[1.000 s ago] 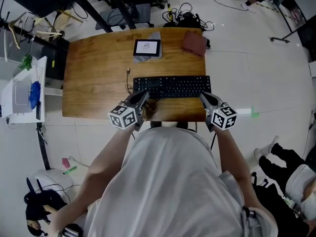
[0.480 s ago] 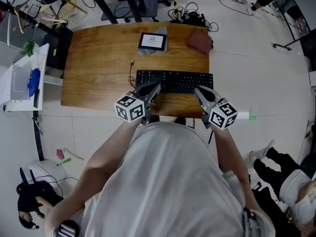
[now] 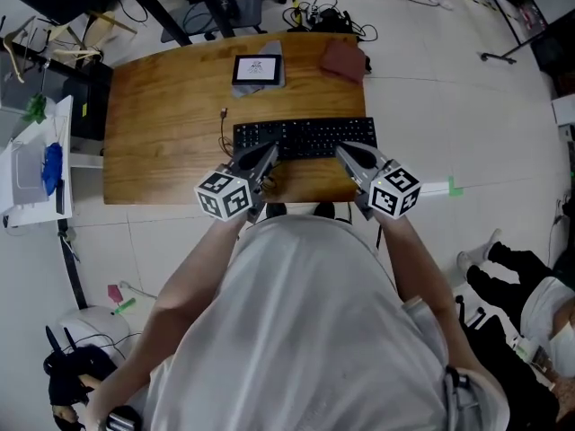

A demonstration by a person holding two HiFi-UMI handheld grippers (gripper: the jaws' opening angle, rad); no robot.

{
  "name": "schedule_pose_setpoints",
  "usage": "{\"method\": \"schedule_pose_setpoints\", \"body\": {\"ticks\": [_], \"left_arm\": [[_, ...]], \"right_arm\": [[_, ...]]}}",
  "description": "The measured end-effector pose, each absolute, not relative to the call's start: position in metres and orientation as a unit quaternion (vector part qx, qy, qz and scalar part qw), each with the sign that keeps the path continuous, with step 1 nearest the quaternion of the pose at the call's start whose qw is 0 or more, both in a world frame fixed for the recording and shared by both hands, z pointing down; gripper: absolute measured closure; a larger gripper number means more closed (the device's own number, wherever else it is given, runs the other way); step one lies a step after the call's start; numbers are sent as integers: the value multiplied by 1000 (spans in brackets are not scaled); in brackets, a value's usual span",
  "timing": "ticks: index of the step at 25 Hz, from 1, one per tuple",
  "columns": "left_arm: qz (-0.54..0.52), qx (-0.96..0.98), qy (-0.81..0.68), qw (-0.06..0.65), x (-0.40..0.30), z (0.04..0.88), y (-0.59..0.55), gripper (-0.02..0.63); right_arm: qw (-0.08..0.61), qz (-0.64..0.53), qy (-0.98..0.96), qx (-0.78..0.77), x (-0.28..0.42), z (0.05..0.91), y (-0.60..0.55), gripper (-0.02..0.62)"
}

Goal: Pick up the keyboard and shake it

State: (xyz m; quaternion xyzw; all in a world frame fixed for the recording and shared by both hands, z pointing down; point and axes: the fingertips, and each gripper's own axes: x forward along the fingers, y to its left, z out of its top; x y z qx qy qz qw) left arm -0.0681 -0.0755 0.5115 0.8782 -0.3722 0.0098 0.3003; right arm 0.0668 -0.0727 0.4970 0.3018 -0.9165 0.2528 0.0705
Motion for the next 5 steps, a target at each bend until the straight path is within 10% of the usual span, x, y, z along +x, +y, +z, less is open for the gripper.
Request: {"method": "schedule_pose_setpoints", "body": {"ticks": [5], "left_arm": [[14, 877, -372, 304, -70, 515, -73, 607]], "right_arm": [[71, 255, -917, 298, 64, 499, -73, 594]]}}
